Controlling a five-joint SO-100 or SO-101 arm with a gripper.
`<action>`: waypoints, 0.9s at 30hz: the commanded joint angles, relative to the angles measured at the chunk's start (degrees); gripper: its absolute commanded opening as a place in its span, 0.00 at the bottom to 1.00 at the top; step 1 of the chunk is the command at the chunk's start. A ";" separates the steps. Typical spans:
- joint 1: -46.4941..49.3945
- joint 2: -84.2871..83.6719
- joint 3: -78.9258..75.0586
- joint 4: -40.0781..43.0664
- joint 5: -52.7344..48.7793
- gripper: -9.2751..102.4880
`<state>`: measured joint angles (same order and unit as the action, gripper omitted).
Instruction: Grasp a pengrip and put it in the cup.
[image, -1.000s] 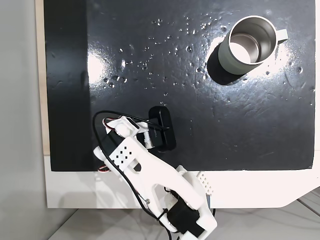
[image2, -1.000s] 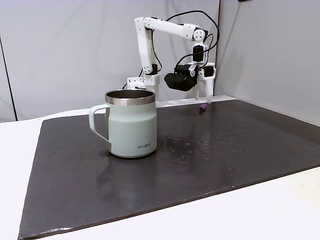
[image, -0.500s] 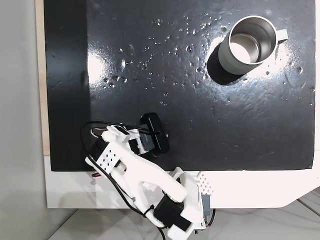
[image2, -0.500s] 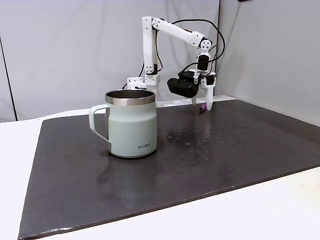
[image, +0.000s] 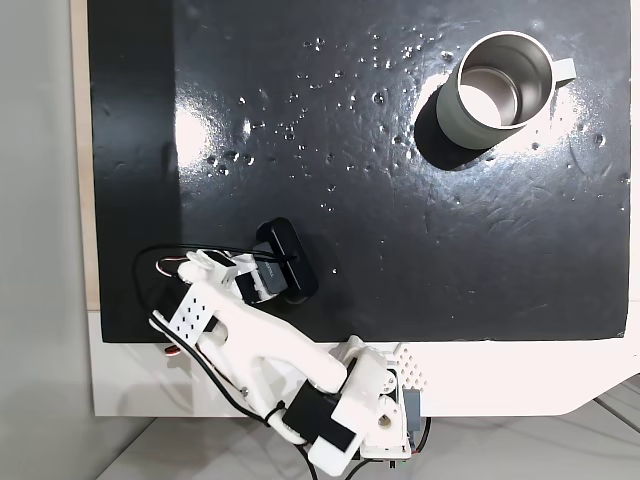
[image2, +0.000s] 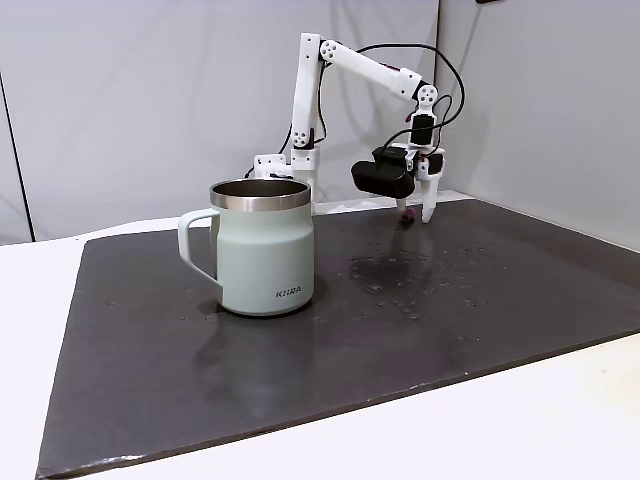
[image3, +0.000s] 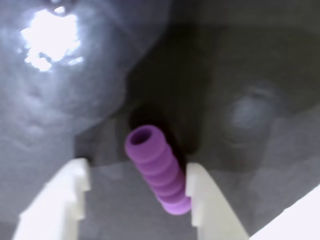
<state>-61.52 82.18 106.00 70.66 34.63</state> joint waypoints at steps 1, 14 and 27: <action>-2.11 -0.09 -0.44 -0.97 -1.49 0.23; 1.14 1.05 1.05 -0.88 -3.96 0.08; 15.64 18.46 -5.19 11.16 -17.58 0.08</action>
<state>-51.15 95.62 104.59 77.70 21.88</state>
